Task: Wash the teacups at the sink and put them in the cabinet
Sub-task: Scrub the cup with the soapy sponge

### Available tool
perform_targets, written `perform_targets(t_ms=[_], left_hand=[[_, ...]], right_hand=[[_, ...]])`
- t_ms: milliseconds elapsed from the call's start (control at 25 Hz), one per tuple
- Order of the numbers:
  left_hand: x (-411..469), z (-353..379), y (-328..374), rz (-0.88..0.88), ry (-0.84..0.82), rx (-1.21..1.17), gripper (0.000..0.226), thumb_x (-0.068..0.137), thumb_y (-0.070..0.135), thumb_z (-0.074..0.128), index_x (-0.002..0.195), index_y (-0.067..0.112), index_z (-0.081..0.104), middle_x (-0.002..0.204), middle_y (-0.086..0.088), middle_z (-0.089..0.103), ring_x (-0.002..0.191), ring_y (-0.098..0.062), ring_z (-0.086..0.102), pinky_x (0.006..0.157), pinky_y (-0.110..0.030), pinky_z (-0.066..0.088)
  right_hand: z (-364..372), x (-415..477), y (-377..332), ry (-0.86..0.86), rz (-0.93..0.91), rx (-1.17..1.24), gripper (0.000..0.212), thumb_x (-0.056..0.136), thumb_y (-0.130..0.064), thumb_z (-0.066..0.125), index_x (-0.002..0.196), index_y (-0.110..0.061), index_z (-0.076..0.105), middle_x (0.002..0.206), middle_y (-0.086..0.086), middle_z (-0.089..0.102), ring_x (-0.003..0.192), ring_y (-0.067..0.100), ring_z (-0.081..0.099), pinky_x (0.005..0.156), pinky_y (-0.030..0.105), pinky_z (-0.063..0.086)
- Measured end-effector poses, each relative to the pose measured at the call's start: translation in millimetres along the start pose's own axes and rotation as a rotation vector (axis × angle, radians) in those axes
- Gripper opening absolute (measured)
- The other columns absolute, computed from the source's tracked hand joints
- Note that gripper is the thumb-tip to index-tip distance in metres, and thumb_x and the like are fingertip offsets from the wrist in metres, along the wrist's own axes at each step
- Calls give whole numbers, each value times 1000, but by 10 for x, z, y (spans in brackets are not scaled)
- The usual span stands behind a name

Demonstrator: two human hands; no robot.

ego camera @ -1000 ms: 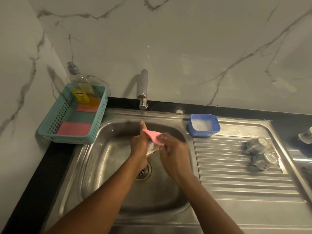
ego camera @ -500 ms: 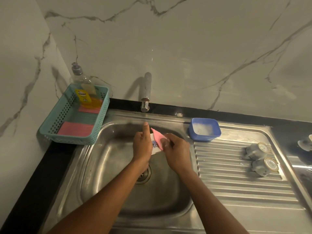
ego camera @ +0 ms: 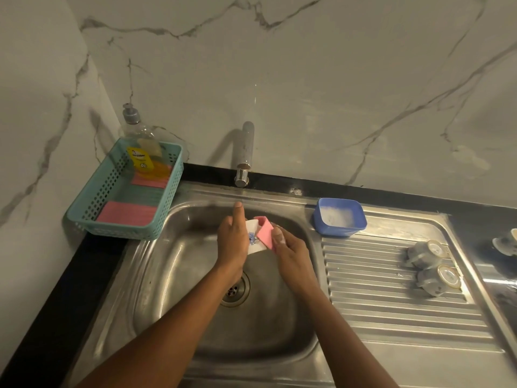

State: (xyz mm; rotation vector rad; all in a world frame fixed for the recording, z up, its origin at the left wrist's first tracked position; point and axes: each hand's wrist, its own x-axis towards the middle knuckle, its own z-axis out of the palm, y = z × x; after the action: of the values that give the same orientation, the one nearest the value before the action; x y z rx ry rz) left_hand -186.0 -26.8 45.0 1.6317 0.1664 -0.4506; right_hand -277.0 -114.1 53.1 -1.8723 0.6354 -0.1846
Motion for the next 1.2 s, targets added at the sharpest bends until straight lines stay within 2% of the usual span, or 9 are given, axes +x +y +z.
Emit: perform_targets(t_ms=[120, 200, 320, 440, 560, 720, 920, 1080, 1200], left_hand=[[16, -20, -20, 55, 31, 33, 50, 102, 59, 38, 95, 14, 57, 90, -15, 71, 77, -24, 72, 66, -35, 55], [19, -51, -35, 93, 8, 74, 51, 101, 60, 39, 98, 12, 58, 91, -16, 71, 79, -26, 73, 69, -37, 56], [4, -76, -13, 106, -60, 74, 47, 103, 56, 40, 102, 13, 57, 93, -17, 69, 83, -28, 73, 66, -34, 55], [-26, -12, -14, 117, -74, 71, 41, 103, 55, 42, 100, 17, 57, 93, -11, 69, 82, -23, 73, 66, -32, 55], [-16, 62, -152, 70, -44, 57, 44, 100, 57, 46, 95, 15, 57, 91, -12, 71, 78, -21, 74, 66, -34, 57], [64, -36, -231, 38, 37, 41, 42, 101, 52, 49, 98, 11, 58, 93, -16, 70, 82, -28, 71, 67, -38, 54], [4, -38, -287, -1, -130, 45, 42, 105, 46, 41, 106, 8, 60, 90, -16, 69, 72, -17, 71, 59, -24, 53], [40, -101, -266, 8, -140, 44, 49, 106, 52, 32, 108, 12, 60, 89, -12, 69, 73, -17, 72, 60, -28, 55], [37, -56, -224, -70, -24, 139, 67, 104, 62, 25, 91, 10, 66, 81, -12, 73, 73, -24, 73, 61, -34, 56]], right_hand=[[-20, 33, 96, 15, -133, -183, 28, 103, -38, 52, 123, -25, 67, 122, -7, 66, 105, 10, 64, 84, 30, 57], [-100, 61, 38, 1, -209, -307, 34, 100, -28, 62, 132, -20, 64, 128, -7, 63, 111, 11, 60, 82, 20, 54], [-176, 109, -54, -138, -188, -322, 29, 101, -21, 60, 129, -16, 62, 110, -12, 61, 96, 3, 57, 69, 6, 42], [-132, 75, -57, -37, -224, -363, 23, 104, -38, 45, 97, -21, 59, 84, -15, 61, 75, -2, 62, 60, 10, 42], [75, -15, 100, 95, -132, -233, 30, 103, -41, 40, 85, -22, 56, 73, -14, 60, 72, -7, 62, 56, 11, 45], [219, -65, 309, 39, -60, -4, 17, 105, -27, 49, 101, -18, 64, 83, -9, 67, 73, 5, 65, 61, 22, 50], [290, -18, 150, 192, -56, -6, 39, 104, -35, 49, 81, -11, 68, 63, -7, 67, 59, 3, 66, 52, 14, 45], [217, 72, -62, 37, 341, 252, 37, 105, -30, 47, 82, -10, 68, 60, -4, 67, 50, 1, 63, 48, 17, 40], [275, 7, -69, 106, 237, 300, 40, 106, -26, 46, 84, 2, 65, 61, 1, 62, 55, 13, 59, 50, 20, 42]])
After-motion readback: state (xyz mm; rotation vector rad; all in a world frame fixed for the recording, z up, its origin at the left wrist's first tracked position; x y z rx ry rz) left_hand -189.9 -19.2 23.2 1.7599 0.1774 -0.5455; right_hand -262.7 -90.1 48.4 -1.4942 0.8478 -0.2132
